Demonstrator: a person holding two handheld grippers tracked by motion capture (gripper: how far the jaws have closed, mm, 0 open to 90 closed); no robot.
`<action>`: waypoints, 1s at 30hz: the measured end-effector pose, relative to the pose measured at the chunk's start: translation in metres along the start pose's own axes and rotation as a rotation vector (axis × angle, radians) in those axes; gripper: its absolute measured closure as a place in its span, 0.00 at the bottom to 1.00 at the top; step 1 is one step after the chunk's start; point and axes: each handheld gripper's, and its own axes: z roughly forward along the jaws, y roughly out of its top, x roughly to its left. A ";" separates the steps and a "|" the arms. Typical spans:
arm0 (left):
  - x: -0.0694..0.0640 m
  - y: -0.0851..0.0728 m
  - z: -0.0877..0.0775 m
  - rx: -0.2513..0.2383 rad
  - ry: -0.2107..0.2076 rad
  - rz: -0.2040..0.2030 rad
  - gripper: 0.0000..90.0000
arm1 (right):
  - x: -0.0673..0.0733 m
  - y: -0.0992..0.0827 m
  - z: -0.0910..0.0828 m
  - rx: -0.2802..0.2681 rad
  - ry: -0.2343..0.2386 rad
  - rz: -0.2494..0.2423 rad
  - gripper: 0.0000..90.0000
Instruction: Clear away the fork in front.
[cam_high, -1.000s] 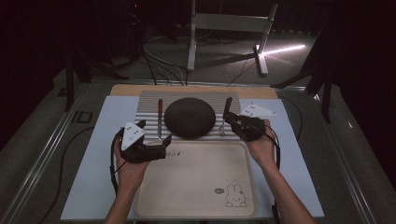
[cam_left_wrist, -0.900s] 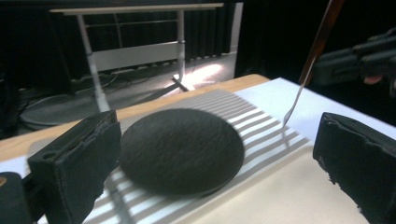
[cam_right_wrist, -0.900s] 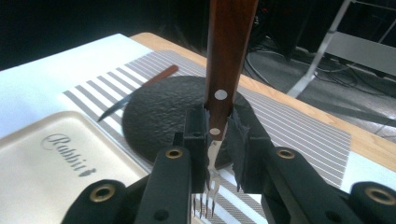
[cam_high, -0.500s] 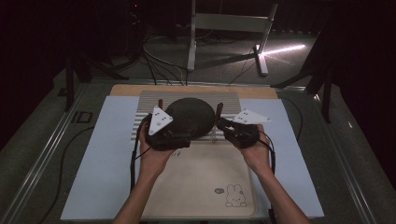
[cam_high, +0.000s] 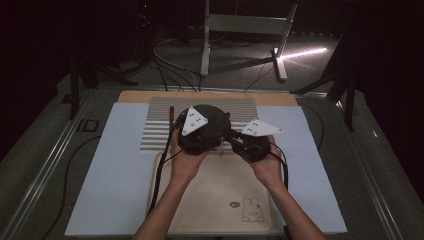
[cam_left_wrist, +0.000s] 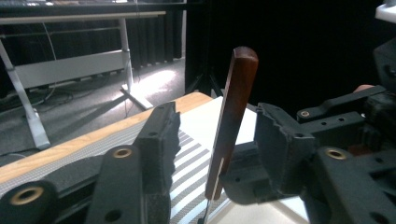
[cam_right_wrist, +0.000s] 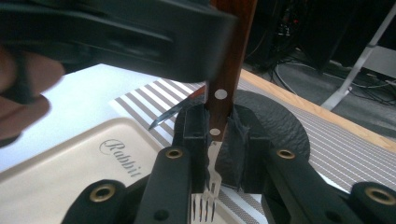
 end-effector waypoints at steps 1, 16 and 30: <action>0.001 -0.001 0.002 0.006 -0.018 -0.014 0.68 | 0.001 0.000 0.000 -0.003 0.005 0.001 0.87; 0.006 -0.001 -0.001 0.033 -0.051 -0.019 0.89 | -0.001 -0.006 -0.003 0.002 0.037 0.032 0.47; 0.020 -0.001 -0.014 0.026 -0.021 -0.057 0.89 | -0.020 -0.033 -0.011 0.039 -0.186 0.064 0.13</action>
